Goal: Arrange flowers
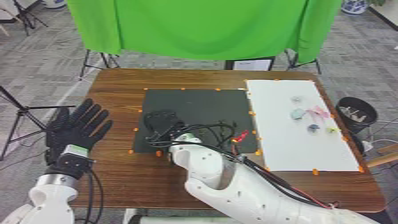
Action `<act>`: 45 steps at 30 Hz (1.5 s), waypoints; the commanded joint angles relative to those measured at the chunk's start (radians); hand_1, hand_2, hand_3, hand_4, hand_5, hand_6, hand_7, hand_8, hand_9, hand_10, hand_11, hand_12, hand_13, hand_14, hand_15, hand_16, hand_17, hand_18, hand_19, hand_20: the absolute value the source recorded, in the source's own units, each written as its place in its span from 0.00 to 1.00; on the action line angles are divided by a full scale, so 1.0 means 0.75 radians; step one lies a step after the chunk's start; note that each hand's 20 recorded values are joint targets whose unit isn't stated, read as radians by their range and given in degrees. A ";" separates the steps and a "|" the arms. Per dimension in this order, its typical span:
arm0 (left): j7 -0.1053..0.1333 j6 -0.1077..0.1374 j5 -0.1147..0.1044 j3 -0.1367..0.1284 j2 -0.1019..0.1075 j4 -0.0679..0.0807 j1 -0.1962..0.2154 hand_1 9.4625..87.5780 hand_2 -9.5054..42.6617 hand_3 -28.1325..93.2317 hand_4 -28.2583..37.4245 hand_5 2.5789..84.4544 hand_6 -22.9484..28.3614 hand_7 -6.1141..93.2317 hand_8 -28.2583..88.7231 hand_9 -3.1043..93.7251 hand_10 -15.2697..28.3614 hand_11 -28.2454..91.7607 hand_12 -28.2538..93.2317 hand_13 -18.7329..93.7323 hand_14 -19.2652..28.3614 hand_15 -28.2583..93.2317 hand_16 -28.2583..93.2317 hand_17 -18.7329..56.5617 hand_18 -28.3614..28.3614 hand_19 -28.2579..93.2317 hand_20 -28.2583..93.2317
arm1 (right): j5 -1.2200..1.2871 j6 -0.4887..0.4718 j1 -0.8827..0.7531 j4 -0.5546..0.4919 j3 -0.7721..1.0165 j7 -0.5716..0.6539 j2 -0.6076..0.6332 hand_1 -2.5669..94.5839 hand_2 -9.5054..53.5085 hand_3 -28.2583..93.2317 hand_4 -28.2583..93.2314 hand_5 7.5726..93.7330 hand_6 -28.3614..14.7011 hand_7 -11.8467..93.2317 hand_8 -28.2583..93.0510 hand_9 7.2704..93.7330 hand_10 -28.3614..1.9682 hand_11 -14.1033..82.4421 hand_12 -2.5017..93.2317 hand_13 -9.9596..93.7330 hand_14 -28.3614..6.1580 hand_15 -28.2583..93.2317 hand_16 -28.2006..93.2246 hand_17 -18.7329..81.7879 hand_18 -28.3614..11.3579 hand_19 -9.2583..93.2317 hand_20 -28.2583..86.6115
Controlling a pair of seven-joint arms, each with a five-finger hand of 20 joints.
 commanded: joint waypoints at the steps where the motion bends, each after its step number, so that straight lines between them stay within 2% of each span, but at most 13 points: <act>1: -0.002 -0.003 0.001 -0.015 -0.015 -0.001 0.027 0.21 0.44 0.84 0.00 0.53 0.63 0.20 0.18 0.44 0.72 0.40 0.35 0.41 0.76 0.54 0.18 0.15 0.79 0.55 0.34 | 0.020 -0.040 -0.009 -0.061 0.035 0.028 0.020 0.47 0.00 0.89 0.00 0.58 0.61 0.34 0.12 0.68 0.47 0.33 0.21 0.77 0.52 0.69 0.49 0.56 0.11 0.92 0.61; 4: 0.004 -0.019 0.000 -0.018 -0.032 0.000 0.036 0.22 0.44 0.84 0.00 0.53 0.63 0.20 0.18 0.44 0.72 0.40 0.35 0.41 0.76 0.54 0.18 0.15 0.79 0.55 0.34 | -0.032 -0.093 -0.062 -0.121 0.130 -0.027 0.050 0.46 0.00 0.89 0.00 0.57 0.60 0.33 0.12 0.66 0.46 0.32 0.20 0.76 0.51 0.69 0.48 0.56 0.10 0.92 0.60; 13: 0.010 -0.026 0.003 -0.039 -0.044 -0.009 0.070 0.21 0.44 0.83 0.00 0.53 0.63 0.19 0.18 0.44 0.72 0.40 0.35 0.41 0.76 0.54 0.19 0.15 0.79 0.55 0.34 | 0.172 -0.146 -0.249 -0.416 0.572 0.195 0.344 0.43 0.00 0.86 0.00 0.53 0.56 0.29 0.14 0.60 0.41 0.30 0.20 0.72 0.45 0.71 0.47 0.53 0.07 0.90 0.61; 20: 0.079 -0.018 -0.017 -0.062 -0.034 -0.028 0.104 0.21 0.45 0.83 0.00 0.51 0.62 0.20 0.18 0.42 0.72 0.39 0.35 0.41 0.76 0.54 0.19 0.15 0.79 0.55 0.34 | 0.214 -0.308 -0.454 -0.454 0.973 0.179 0.574 0.44 0.00 0.86 0.00 0.51 0.56 0.27 0.14 0.54 0.44 0.27 0.20 0.69 0.44 0.70 0.46 0.51 0.10 0.89 0.61; 24: 0.089 -0.023 -0.021 -0.057 -0.036 -0.029 0.100 0.21 0.45 0.83 0.00 0.52 0.63 0.20 0.18 0.42 0.71 0.40 0.35 0.41 0.76 0.54 0.19 0.15 0.79 0.55 0.34 | 0.265 -0.353 -0.561 -0.457 1.134 0.269 0.632 0.45 0.00 0.86 0.00 0.49 0.57 0.27 0.14 0.52 0.45 0.25 0.19 0.68 0.43 0.69 0.46 0.50 0.10 0.88 0.61; 28: 0.117 0.041 -0.063 -0.033 -0.024 -0.046 0.087 0.21 0.45 0.83 0.00 0.49 0.63 0.20 0.18 0.41 0.71 0.39 0.35 0.41 0.75 0.54 0.19 0.15 0.79 0.55 0.34 | 0.329 -0.397 -0.660 -0.490 1.270 0.319 0.682 0.45 0.00 0.86 0.00 0.47 0.55 0.26 0.15 0.50 0.44 0.24 0.19 0.67 0.44 0.69 0.45 0.50 0.10 0.87 0.61; 29: 0.138 0.009 -0.026 -0.027 -0.014 -0.044 0.093 0.21 0.45 0.83 0.00 0.48 0.62 0.20 0.18 0.41 0.71 0.39 0.35 0.41 0.75 0.54 0.19 0.15 0.79 0.55 0.34 | 0.335 -0.410 -0.672 -0.489 1.287 0.327 0.690 0.46 0.00 0.86 0.00 0.47 0.55 0.26 0.15 0.49 0.43 0.24 0.19 0.67 0.44 0.69 0.45 0.50 0.10 0.87 0.61; 31: 0.160 0.017 -0.028 -0.015 -0.002 -0.056 0.094 0.21 0.44 0.84 0.00 0.48 0.62 0.20 0.18 0.40 0.71 0.40 0.35 0.41 0.76 0.54 0.19 0.15 0.79 0.55 0.34 | 0.359 -0.453 -0.701 -0.490 1.325 0.346 0.700 0.46 0.00 0.86 0.00 0.46 0.54 0.26 0.15 0.49 0.44 0.24 0.19 0.67 0.44 0.69 0.45 0.50 0.10 0.87 0.61; 32: 0.139 0.017 -0.050 -0.023 -0.017 -0.038 0.076 0.21 0.44 0.84 0.00 0.48 0.63 0.20 0.18 0.40 0.71 0.40 0.35 0.41 0.76 0.54 0.19 0.15 0.79 0.55 0.34 | 0.364 -0.479 -0.714 -0.489 1.342 0.352 0.701 0.46 0.00 0.87 0.00 0.46 0.54 0.25 0.15 0.49 0.44 0.24 0.19 0.67 0.43 0.69 0.45 0.49 0.09 0.87 0.61; 34: 0.141 0.021 -0.052 -0.009 -0.015 -0.034 0.063 0.21 0.44 0.84 0.00 0.48 0.63 0.20 0.18 0.41 0.71 0.40 0.35 0.41 0.76 0.54 0.18 0.15 0.79 0.55 0.34 | 0.367 -0.519 -0.734 -0.485 1.360 0.375 0.705 0.47 0.00 0.87 0.00 0.46 0.54 0.25 0.15 0.48 0.44 0.23 0.19 0.67 0.43 0.69 0.45 0.49 0.09 0.87 0.61; 35: 0.096 0.001 -0.042 -0.054 -0.040 -0.034 0.083 0.21 0.45 0.83 0.00 0.48 0.63 0.20 0.18 0.41 0.71 0.40 0.35 0.41 0.76 0.54 0.18 0.15 0.79 0.55 0.34 | 0.382 -0.536 -0.737 -0.482 1.364 0.388 0.704 0.47 0.00 0.87 0.00 0.46 0.54 0.25 0.15 0.48 0.44 0.23 0.19 0.67 0.43 0.69 0.45 0.49 0.09 0.87 0.61; 40: 0.110 -0.009 -0.045 -0.047 -0.034 -0.038 0.099 0.21 0.45 0.84 0.00 0.48 0.63 0.20 0.18 0.41 0.71 0.40 0.35 0.41 0.76 0.54 0.18 0.15 0.79 0.55 0.34 | 0.429 -0.662 -0.756 -0.477 1.396 0.406 0.689 0.50 0.00 0.87 0.00 0.49 0.56 0.26 0.15 0.49 0.47 0.23 0.19 0.67 0.44 0.69 0.44 0.49 0.09 0.87 0.62; 45: 0.100 -0.003 -0.038 -0.047 -0.038 -0.035 0.094 0.21 0.45 0.83 0.00 0.48 0.63 0.20 0.18 0.42 0.71 0.40 0.35 0.41 0.76 0.54 0.18 0.15 0.79 0.55 0.34 | 0.396 -0.591 -0.773 -0.429 1.369 0.403 0.687 0.52 0.00 0.87 0.00 0.49 0.56 0.26 0.14 0.51 0.51 0.24 0.18 0.69 0.46 0.68 0.45 0.49 0.09 0.87 0.62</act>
